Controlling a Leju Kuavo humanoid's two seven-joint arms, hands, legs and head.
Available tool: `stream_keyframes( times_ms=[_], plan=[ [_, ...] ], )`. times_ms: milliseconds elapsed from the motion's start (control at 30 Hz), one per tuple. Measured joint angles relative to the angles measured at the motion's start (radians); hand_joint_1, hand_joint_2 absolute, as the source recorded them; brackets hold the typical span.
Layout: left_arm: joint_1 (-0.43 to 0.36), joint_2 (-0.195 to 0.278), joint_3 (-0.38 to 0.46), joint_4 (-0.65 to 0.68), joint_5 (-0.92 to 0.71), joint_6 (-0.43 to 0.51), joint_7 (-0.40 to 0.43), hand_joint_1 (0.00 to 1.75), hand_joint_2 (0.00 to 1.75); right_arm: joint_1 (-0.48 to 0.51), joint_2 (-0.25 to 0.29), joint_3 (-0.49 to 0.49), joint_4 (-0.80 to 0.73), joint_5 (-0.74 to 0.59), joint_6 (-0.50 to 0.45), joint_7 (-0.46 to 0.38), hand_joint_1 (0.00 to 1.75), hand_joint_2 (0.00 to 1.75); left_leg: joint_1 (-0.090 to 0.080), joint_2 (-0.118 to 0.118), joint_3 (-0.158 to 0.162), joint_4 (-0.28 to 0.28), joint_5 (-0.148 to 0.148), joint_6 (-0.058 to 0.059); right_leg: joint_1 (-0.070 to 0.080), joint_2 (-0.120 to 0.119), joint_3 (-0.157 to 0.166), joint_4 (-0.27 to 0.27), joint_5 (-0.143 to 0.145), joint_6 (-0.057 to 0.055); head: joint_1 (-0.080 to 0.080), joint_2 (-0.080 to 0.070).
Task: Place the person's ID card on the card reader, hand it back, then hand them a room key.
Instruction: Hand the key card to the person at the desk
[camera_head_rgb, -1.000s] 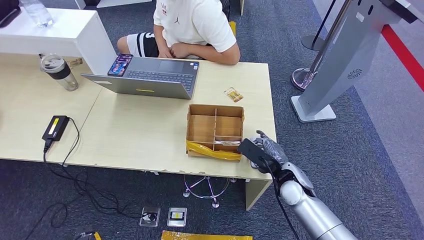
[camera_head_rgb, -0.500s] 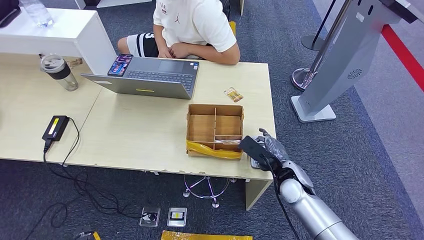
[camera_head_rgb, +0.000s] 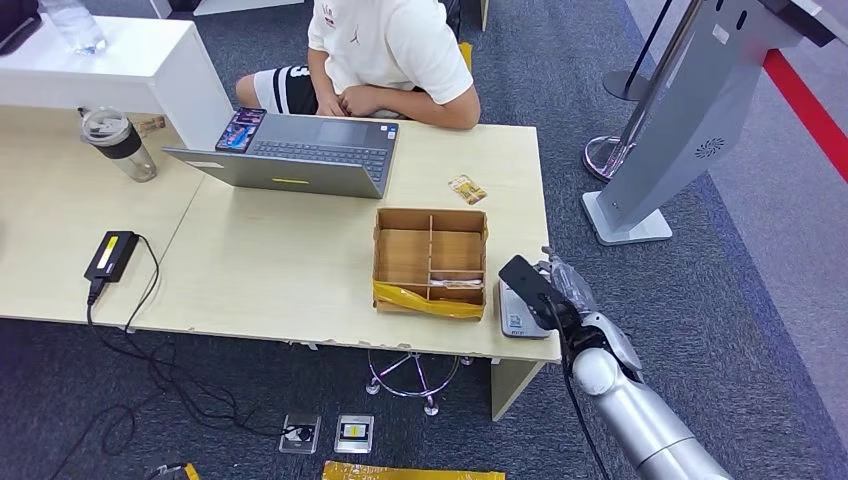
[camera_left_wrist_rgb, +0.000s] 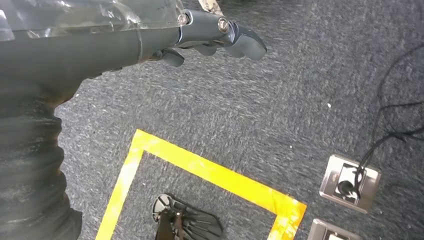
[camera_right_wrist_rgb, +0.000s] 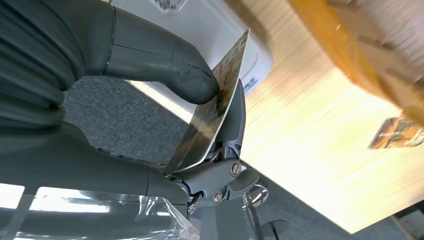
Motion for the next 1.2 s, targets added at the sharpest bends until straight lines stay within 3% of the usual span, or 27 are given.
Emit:
stream_keyframes(
  times_ms=[167, 467, 1200],
  plan=[
    [-0.014, 0.026, 0.006, -0.001, -0.007, -0.042, -0.057, 0.0, 1.75, 0.0, -0.01, -0.02, 0.002, -0.006, 0.0, -0.002, 1.75, 1.75, 0.0, 0.0, 0.0, 0.0, 0.0, 0.0, 0.0, 0.001, 0.0, 0.0, 0.0, 0.0, 0.0, 0.0],
    [-0.045, 0.056, 0.019, -0.008, -0.051, -0.041, -0.044, 0.0, 1.75, 0.007, -0.016, -0.032, 0.003, -0.01, 0.004, 0.012, 1.75, 1.75, 0.0, 0.002, 0.001, 0.0, 0.0, 0.0, 0.0, 0.002, 0.0, 0.0, 0.0, 0.0, 0.0, 0.0],
    [-0.003, 0.032, 0.019, -0.007, -0.084, -0.027, -0.002, 0.0, 1.75, 0.04, -0.042, -0.057, 0.036, 0.014, 0.021, 0.028, 1.75, 1.75, 0.0, 0.002, 0.001, 0.0, 0.0, -0.001, 0.0, 0.002, 0.001, 0.0, 0.001, -0.001, 0.0, 0.0]
  ],
)
